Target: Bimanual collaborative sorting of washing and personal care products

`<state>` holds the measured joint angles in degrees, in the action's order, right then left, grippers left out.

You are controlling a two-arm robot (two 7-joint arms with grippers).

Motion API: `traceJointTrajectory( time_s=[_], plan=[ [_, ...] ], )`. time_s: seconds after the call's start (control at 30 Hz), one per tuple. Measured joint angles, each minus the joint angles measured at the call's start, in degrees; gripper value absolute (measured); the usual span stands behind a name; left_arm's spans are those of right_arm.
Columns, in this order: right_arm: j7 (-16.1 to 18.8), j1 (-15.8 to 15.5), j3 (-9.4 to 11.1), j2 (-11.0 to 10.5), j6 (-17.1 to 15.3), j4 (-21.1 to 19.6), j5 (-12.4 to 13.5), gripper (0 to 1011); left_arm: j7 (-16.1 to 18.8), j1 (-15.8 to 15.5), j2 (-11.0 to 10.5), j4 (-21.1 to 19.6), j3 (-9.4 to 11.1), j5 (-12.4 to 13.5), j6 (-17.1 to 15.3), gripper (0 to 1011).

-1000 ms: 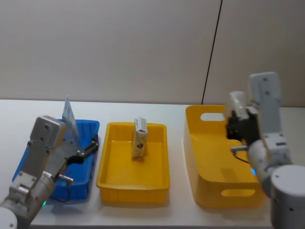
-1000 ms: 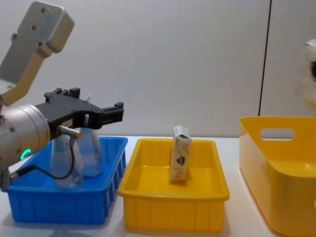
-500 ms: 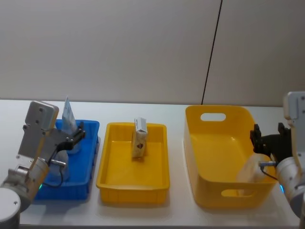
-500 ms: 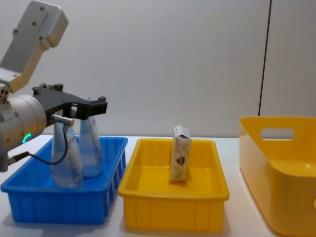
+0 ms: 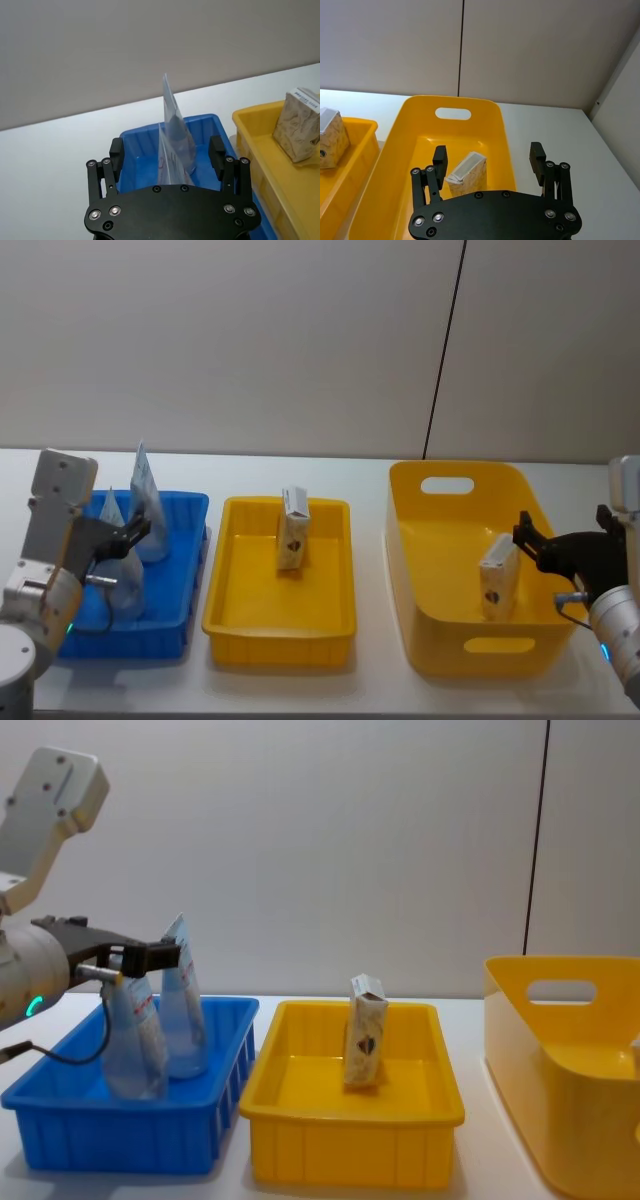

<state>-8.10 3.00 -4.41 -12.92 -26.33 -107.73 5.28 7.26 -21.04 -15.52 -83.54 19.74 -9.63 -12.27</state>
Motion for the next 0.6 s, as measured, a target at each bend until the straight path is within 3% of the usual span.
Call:
traceJointTrajectory(
  time_s=[0.3,0.6],
  plan=[
    [2.0,0.0,0.1,-0.6,2.6,1.0,0.1,1002,0.1,0.8,1.1,1.1,-2.2,-2.0,-1.8,1001],
    [3.2,0.1,-0.1,-1.0,4.1,1.3,-0.3,1002,-0.6,0.1,2.7,4.1,-3.5,-3.4,-1.4,1001]
  ],
)
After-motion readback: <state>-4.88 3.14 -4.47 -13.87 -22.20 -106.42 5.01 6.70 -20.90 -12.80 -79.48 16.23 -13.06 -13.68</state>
